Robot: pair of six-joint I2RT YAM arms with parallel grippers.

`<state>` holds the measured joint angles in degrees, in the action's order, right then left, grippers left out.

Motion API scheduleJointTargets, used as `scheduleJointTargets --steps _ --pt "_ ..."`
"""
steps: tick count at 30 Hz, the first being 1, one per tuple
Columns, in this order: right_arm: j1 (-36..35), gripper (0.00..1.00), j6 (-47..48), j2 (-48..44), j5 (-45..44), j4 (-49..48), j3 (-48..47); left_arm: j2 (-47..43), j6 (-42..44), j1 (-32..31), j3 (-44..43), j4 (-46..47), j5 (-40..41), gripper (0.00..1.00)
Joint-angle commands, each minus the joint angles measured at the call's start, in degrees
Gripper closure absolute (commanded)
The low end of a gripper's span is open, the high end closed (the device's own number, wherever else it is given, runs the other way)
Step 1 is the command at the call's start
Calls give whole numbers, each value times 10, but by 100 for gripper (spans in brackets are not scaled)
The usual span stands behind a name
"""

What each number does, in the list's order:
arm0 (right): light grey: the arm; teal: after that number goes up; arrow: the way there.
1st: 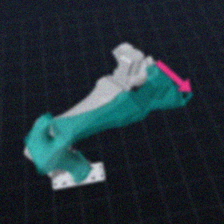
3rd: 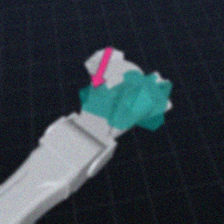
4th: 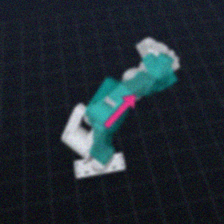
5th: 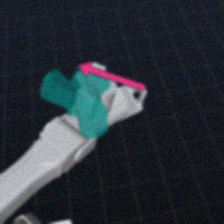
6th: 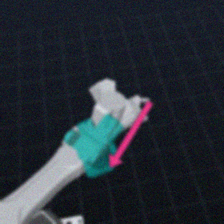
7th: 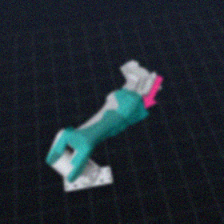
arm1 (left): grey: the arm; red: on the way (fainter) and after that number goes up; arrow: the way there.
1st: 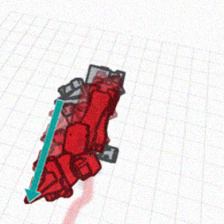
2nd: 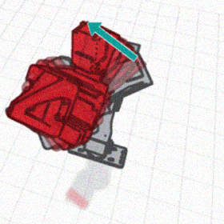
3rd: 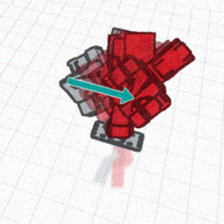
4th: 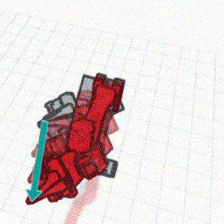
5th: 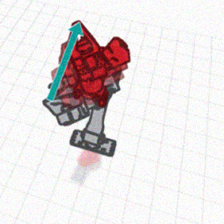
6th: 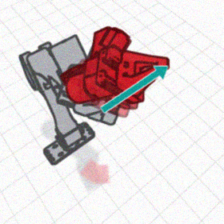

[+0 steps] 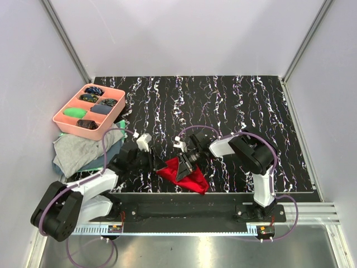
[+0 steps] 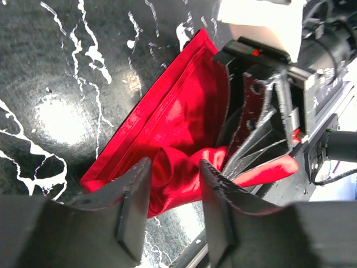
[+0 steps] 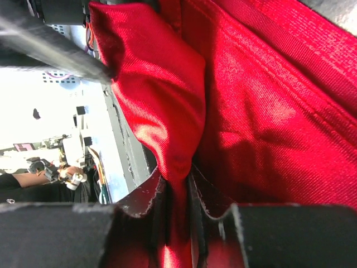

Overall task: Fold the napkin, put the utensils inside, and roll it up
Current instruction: Roll the napkin with the utensil

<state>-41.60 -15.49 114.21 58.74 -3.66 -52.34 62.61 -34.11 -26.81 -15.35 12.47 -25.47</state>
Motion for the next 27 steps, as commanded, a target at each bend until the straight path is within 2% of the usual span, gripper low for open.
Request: scheduleJointTargets --steps 1,5,9,14,22,25,26,27 --pt "6 73 9 13 -28 -4 -13 19 9 -3 -7 25 9 67" --pt "6 62 10 0 -45 9 -19 35 18 -3 -26 -6 24 89" --pt "6 52 16 -22 -59 31 -25 54 19 -3 -42 -36 31 99" --pt "6 41 41 -78 -121 92 -34 78 28 -3 -69 -75 39 100" --pt "4 34 90 -192 -252 160 -39 125 15 -2 -87 -91 42 100" --pt "-35 33 121 -252 -349 163 -24 136 9 -2 -94 -101 50 100" --pt "-50 33 128 -261 -410 163 -20 142 8 -2 -101 -104 52 100" --pt "-85 32 134 -270 -443 161 -16 144 6 -2 -104 -114 54 100"
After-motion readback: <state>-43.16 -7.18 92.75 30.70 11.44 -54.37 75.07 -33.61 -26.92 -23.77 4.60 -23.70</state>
